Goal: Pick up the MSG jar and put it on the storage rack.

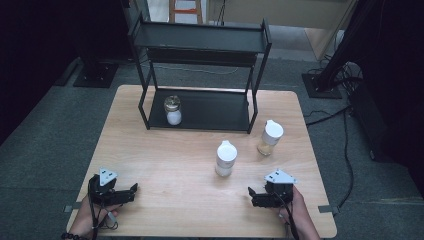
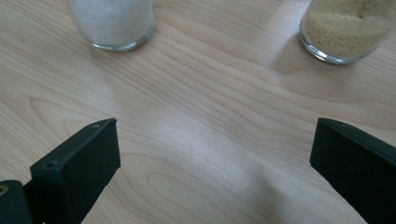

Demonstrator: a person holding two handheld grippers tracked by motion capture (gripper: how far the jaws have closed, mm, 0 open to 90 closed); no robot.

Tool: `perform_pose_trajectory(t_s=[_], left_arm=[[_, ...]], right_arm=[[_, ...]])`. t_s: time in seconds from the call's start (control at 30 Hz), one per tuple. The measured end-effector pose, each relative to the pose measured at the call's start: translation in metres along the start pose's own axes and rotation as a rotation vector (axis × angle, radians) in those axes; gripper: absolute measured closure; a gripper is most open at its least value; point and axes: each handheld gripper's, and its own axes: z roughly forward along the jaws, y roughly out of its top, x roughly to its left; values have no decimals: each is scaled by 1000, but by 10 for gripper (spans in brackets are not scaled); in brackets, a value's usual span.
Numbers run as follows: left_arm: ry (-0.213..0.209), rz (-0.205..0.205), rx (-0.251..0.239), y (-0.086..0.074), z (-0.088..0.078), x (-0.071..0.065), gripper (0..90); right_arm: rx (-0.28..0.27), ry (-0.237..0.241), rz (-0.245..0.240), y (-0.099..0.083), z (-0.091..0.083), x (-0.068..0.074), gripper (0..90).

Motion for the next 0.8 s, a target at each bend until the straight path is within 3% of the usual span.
perform_pose_trajectory(t_s=[0.8], left_arm=[[-5,6,0,0,0,0,0]], right_arm=[[-17,50,-27,30,14,23,26]])
